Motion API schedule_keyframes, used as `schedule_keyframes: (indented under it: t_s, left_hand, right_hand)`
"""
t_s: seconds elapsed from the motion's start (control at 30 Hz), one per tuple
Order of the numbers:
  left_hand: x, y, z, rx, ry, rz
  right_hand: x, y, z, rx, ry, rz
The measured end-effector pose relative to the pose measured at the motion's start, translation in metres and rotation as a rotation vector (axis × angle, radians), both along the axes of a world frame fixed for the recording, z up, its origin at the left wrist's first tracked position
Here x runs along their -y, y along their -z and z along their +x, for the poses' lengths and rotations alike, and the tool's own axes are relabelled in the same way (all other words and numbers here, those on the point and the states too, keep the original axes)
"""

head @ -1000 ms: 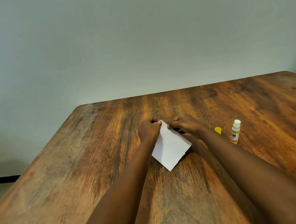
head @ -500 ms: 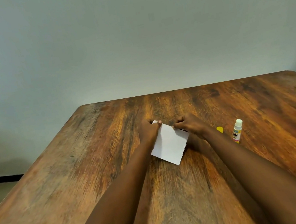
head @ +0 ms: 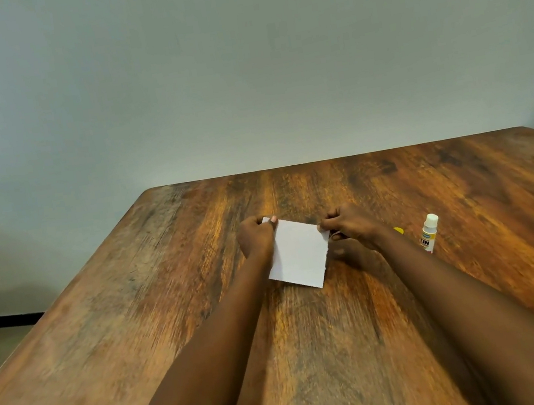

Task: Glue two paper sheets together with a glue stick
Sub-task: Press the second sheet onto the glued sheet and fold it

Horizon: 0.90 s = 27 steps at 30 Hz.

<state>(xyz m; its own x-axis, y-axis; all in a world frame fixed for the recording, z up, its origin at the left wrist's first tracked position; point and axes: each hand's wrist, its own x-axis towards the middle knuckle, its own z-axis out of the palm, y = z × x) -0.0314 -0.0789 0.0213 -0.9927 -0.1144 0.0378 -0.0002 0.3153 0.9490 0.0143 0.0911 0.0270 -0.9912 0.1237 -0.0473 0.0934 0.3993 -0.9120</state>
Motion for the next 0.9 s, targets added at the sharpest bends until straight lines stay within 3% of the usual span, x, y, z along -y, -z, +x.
schedule_keyframes:
  t_s: [0.37,0.5,0.7,0.9]
  left_hand:
    - [-0.001,0.005,0.001,0.094,-0.082,0.061]
    - [-0.006,0.004,0.008,0.056,-0.027,-0.112]
    - [-0.019,-0.006,0.010,-0.215,0.274,-0.412]
    - [-0.028,-0.005,0.012,-0.215,0.280,-0.418]
  right_hand:
    - [0.005,-0.001,-0.002,-0.073,0.081,-0.093]
    - [0.005,0.001,-0.005,-0.078,0.078,-0.102]
    - [0.005,-0.001,-0.011,-0.070,0.045,-0.069]
    - [0.004,-0.002,-0.010,-0.076,0.038,-0.055]
